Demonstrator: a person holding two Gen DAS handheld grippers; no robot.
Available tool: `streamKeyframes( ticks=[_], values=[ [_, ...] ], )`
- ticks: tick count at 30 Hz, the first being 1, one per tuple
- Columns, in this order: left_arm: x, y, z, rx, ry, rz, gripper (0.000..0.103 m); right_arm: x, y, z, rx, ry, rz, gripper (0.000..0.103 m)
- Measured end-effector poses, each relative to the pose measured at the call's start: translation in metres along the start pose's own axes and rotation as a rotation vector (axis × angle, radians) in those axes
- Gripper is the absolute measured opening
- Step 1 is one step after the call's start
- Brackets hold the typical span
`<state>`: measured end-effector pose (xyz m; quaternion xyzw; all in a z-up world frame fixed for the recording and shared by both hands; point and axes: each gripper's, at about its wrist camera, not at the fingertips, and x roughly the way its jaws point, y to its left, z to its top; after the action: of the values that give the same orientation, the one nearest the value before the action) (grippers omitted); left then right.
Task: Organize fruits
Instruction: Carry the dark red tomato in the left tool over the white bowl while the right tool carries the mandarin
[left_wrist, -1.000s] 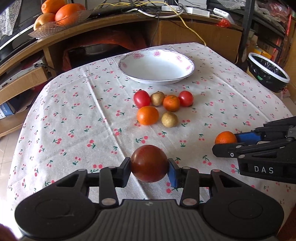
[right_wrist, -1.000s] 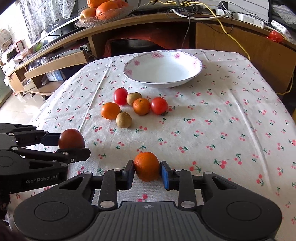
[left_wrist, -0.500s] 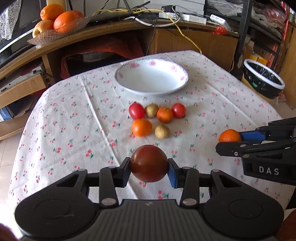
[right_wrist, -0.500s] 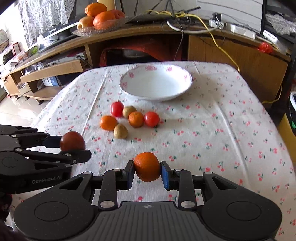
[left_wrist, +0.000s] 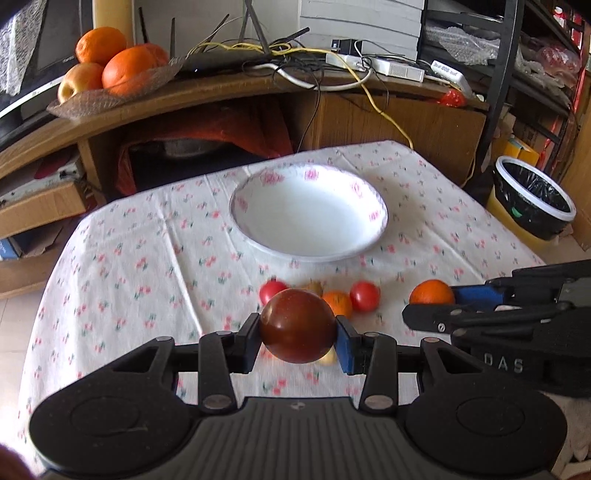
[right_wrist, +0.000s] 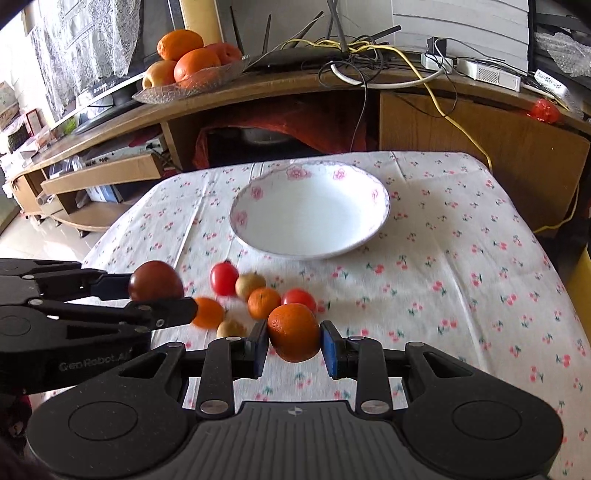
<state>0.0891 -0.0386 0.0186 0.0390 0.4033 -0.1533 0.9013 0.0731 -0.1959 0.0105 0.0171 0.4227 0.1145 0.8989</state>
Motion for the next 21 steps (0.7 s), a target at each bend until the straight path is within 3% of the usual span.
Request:
streamKeyframes(
  ticks=[21],
  values=[
    [0.07,0.016,0.061,-0.014,-0.012,0.003,0.049,0.059,-0.026,0.066,-0.031,-0.034,-0.01,0.026]
  ],
)
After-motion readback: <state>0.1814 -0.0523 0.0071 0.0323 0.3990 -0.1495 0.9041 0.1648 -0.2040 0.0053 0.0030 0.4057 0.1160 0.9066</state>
